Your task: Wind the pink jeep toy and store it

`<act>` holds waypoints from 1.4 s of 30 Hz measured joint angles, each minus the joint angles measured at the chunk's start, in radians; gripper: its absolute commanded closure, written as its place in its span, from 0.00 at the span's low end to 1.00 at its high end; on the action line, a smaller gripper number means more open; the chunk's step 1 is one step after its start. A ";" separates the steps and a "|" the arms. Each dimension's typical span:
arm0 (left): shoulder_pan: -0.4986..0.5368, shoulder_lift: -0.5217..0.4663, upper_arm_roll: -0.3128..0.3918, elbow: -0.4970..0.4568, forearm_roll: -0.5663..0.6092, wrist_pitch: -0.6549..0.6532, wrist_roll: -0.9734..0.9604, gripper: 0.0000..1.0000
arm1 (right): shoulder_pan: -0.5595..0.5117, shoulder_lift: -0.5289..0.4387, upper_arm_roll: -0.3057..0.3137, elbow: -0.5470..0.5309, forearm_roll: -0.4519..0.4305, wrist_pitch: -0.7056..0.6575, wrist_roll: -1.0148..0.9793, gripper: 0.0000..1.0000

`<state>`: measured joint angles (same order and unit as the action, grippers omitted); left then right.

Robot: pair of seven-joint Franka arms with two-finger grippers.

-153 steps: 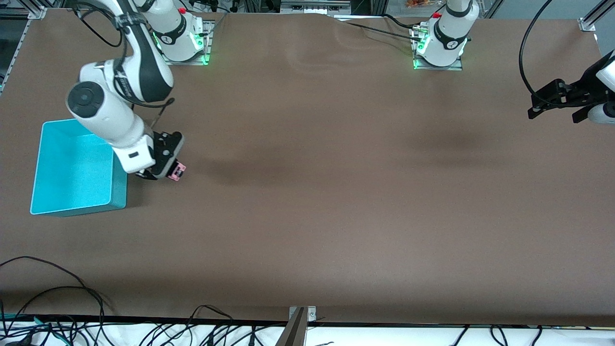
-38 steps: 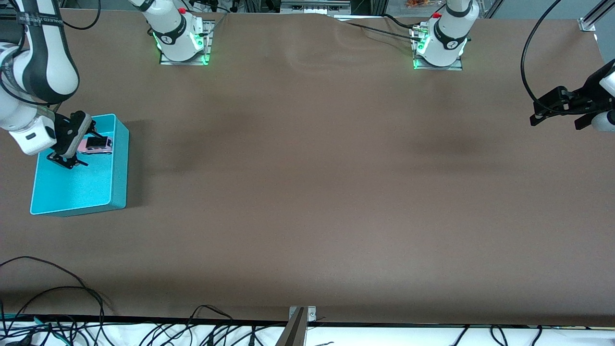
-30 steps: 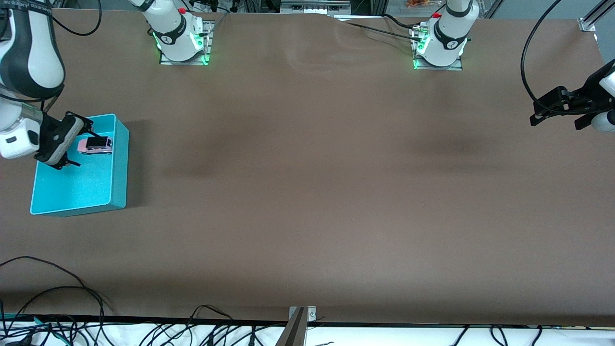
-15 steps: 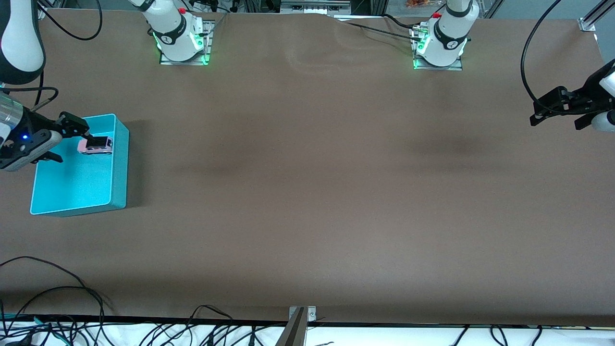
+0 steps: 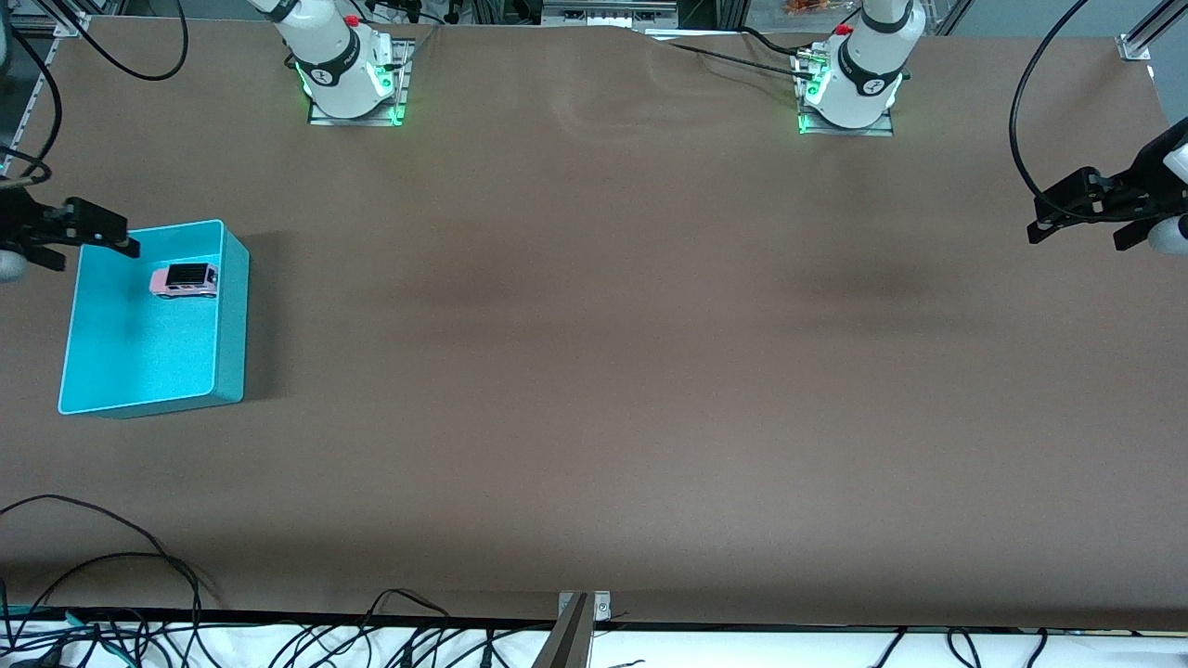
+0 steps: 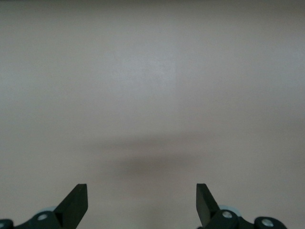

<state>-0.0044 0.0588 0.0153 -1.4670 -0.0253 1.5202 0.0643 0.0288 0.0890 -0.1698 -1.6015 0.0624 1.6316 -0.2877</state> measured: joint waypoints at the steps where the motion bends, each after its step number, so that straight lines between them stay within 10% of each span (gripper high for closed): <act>1: 0.000 0.000 0.000 0.000 0.000 0.000 0.000 0.00 | 0.000 0.000 0.000 0.014 -0.004 -0.012 0.018 0.00; 42: -0.002 0.000 -0.005 0.002 0.024 -0.003 0.000 0.00 | 0.002 0.001 0.097 0.154 -0.045 -0.205 0.242 0.00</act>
<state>-0.0066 0.0588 0.0104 -1.4654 -0.0008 1.5170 0.0643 0.0311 0.0897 -0.0729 -1.4477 0.0170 1.4266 -0.0452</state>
